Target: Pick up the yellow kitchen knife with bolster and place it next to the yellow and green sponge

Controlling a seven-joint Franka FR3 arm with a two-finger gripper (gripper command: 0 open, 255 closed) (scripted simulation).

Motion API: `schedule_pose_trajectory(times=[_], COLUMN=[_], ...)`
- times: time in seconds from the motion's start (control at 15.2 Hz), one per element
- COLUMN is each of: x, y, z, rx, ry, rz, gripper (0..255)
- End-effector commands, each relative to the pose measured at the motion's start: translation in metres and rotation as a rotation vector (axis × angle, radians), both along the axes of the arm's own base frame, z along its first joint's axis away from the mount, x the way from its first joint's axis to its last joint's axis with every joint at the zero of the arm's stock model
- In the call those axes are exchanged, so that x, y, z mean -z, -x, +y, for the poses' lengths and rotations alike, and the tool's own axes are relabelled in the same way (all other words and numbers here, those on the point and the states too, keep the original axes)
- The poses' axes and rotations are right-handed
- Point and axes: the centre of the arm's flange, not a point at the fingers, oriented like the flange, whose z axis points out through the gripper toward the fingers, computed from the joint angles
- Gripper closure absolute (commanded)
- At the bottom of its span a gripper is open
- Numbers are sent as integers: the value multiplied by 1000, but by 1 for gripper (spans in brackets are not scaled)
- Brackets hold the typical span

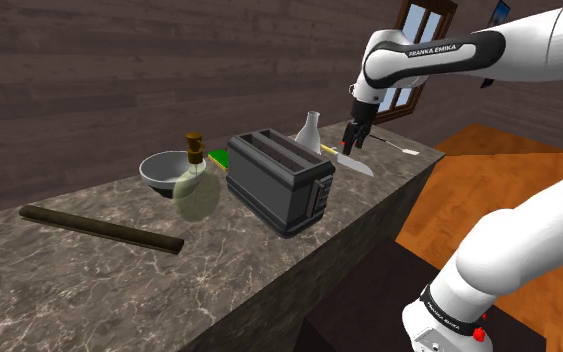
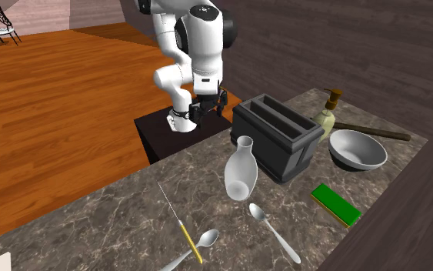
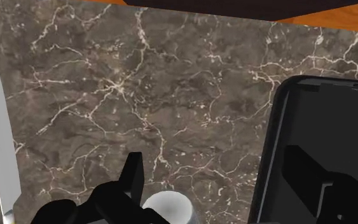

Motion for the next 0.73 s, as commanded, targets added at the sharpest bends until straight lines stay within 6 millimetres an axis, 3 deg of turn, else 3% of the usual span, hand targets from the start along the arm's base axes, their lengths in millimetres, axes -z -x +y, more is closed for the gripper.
schedule_pose_trajectory(times=[0.0,0.66], x=[10,66], y=[-15,-85], z=[-19,-119], rx=[11,68], ry=[2,10], rz=[6,36], gripper=[0,0])
